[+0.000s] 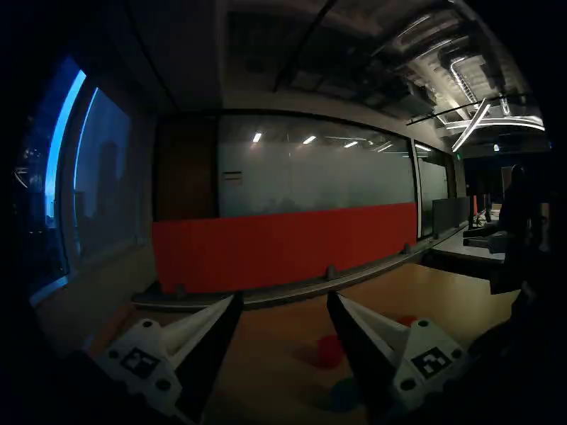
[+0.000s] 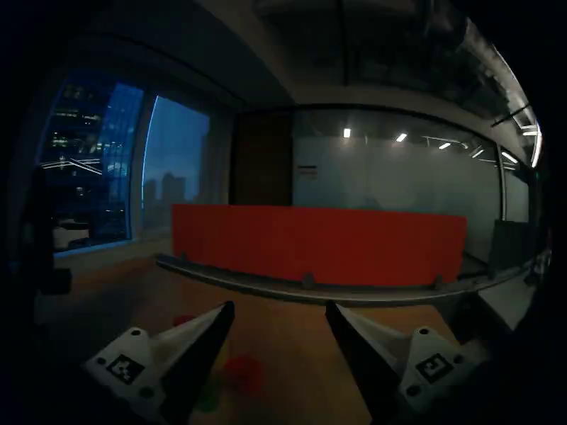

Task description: Pour water

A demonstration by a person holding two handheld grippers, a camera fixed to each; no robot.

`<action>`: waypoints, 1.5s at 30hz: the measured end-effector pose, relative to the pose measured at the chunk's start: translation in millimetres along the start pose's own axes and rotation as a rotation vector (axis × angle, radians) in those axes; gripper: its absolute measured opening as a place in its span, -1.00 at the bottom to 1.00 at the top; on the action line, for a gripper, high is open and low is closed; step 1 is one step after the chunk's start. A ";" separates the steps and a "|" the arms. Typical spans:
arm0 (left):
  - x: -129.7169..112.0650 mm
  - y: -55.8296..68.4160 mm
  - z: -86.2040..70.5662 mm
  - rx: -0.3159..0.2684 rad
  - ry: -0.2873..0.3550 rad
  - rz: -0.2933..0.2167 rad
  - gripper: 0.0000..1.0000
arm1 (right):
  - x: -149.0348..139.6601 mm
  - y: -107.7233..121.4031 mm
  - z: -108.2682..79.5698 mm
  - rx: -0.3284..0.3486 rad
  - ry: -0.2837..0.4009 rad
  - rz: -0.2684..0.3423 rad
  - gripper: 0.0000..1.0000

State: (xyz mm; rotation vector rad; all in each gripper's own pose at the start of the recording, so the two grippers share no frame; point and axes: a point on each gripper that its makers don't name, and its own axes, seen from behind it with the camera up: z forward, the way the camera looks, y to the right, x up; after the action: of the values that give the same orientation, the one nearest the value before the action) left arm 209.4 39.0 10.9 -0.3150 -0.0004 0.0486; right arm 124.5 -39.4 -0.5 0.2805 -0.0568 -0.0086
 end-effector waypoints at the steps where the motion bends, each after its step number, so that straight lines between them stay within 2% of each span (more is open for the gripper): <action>1: -0.4 0.9 -0.1 -0.007 -0.003 0.000 0.74 | 2.2 -4.0 -0.5 0.018 0.004 -0.002 1.00; 6: -4.3 6.7 -0.3 -0.053 -0.022 0.000 0.75 | 12.1 -22.2 -4.7 0.107 0.018 -0.018 1.00; 11: -6.6 16.7 -0.2 -0.106 -0.033 0.008 0.74 | 13.0 -30.1 -5.8 0.147 0.010 -0.039 1.00; 18: -6.2 33.3 -1.8 -0.187 -0.049 -0.011 0.75 | 6.3 -47.4 -7.5 0.227 -0.042 -0.050 1.00; 24: -18.0 37.9 -4.0 -0.225 -0.093 -0.017 0.75 | -1.2 -55.6 -8.6 0.281 -0.088 -0.029 1.00; 30: -33.6 44.8 -6.8 -0.269 -0.136 -0.023 0.75 | -19.6 -56.6 -10.1 0.306 -0.138 -0.044 1.00; 36: -54.2 54.1 -8.0 -0.317 -0.164 0.001 0.75 | -48.8 -57.9 -12.3 0.325 -0.207 -0.089 1.00; 45: -91.5 69.5 -10.1 -0.371 -0.207 -0.005 0.75 | -81.4 -67.3 -17.6 0.361 -0.258 -0.129 1.00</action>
State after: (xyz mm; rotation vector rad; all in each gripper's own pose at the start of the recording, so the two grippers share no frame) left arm 114.8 97.5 -19.5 -0.6792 -0.2180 0.0764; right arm 44.2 -97.8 -40.5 0.6431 -0.2987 -0.1645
